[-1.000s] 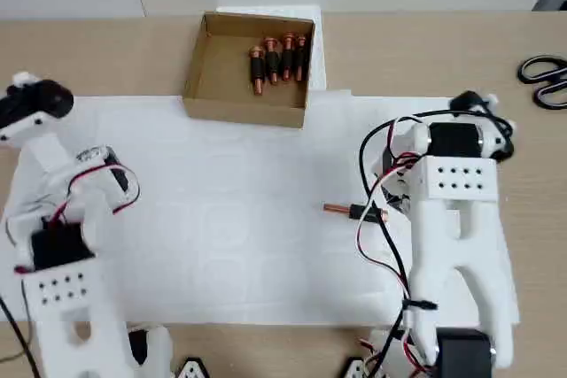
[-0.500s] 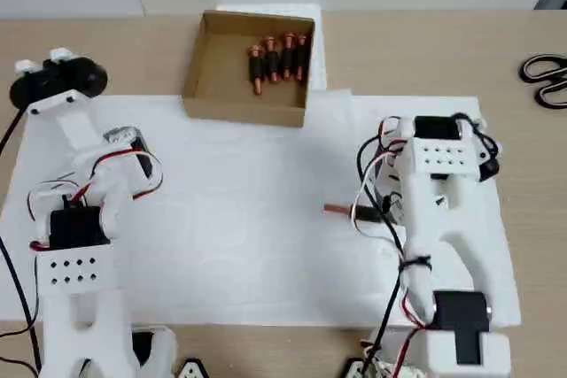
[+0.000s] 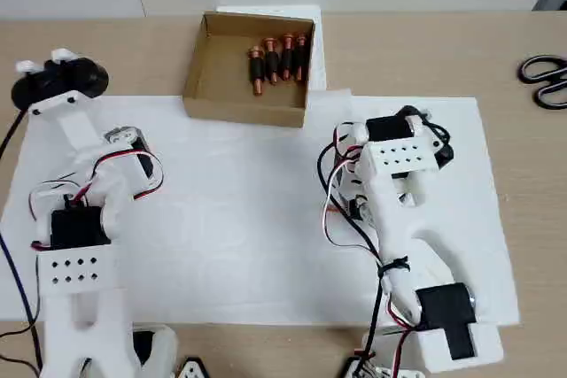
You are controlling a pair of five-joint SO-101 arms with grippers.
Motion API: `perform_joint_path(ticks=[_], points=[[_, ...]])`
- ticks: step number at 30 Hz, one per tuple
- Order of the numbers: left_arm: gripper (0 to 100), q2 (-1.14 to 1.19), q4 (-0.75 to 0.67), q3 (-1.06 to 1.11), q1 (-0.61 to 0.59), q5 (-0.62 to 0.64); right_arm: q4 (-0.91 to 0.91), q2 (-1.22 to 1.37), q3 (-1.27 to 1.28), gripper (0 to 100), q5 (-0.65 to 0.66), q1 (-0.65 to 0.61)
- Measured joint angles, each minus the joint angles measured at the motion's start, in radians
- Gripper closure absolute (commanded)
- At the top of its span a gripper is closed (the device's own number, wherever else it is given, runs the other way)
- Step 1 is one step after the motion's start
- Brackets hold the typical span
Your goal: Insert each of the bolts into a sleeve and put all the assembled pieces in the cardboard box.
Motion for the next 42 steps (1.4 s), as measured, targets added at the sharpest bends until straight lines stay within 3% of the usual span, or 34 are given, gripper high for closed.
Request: perform_joint_path(ticks=[11,23,42], points=[[99,0.0,0.0,0.0,0.0,0.0,-0.103,0.0,-0.002,71.5,-0.017,-0.003],[99,0.0,0.0,0.0,0.0,0.0,-0.236,0.0,-0.002,71.3,-0.333,0.003],[99,0.0,0.0,0.0,0.002,0.0,-0.358,0.002,0.114,71.4,-0.35,0.068]])
